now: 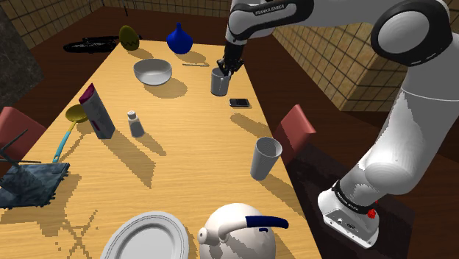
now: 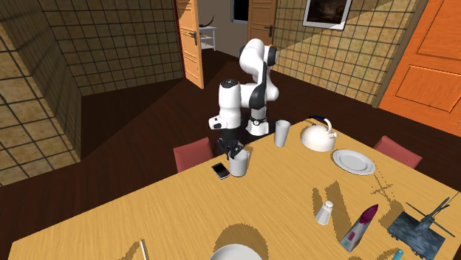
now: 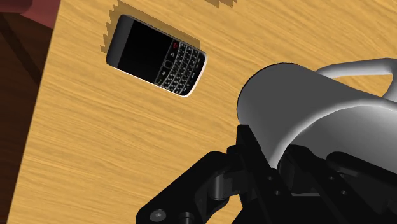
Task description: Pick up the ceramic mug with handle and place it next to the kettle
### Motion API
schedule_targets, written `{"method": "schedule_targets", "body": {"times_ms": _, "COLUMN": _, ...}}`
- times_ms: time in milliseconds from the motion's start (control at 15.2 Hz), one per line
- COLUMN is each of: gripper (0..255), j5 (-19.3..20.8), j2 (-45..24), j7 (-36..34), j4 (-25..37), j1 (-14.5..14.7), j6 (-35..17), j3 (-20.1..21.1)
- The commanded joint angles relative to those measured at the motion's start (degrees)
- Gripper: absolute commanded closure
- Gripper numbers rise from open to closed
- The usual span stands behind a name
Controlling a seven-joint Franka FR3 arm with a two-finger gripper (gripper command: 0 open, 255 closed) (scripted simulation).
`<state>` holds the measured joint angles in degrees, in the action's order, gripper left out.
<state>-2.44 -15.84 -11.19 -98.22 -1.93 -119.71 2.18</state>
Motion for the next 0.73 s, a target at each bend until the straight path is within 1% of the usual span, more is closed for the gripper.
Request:
{"method": "schedule_targets", "body": {"times_ms": 0, "gripper": 255, "j5": 0.0, "j2": 0.5, "j7": -0.1, "j4": 1.0, "j1": 0.0, "j6": 1.5, "j3": 0.0}}
{"method": "schedule_targets", "body": {"times_ms": 660, "gripper": 255, "j5": 0.1, "j2": 1.7, "j7": -0.4, "j4": 7.1, "j1": 0.0, "j6": 8.8, "j3": 0.0}}
